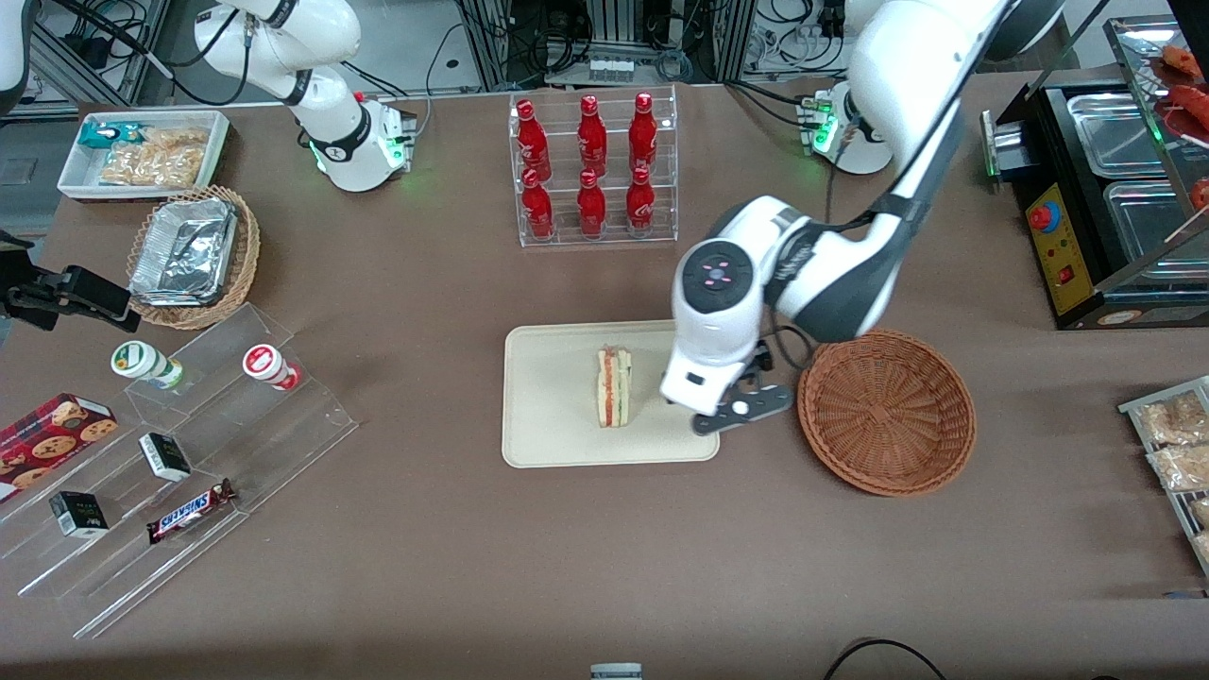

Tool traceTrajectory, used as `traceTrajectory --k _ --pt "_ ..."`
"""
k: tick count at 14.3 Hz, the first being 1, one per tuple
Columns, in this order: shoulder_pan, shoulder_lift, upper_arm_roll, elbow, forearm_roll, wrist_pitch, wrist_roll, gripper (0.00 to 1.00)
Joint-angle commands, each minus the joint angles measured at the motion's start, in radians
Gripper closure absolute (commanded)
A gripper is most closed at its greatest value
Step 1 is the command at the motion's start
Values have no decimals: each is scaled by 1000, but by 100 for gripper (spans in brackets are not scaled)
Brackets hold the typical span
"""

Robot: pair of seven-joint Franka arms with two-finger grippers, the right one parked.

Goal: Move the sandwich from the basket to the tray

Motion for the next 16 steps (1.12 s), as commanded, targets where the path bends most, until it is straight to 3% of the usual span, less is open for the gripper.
traceTrajectory --k 1,9,11,16 --pt "83 -126 -9 -139 2 -4 83 0" --pt "365 -325 -8 -154 -176 -289 616 0" --pt "403 -357 -6 -132 -212 -365 665 0" --pt "408 -386 -6 -13 -216 -599 669 0"
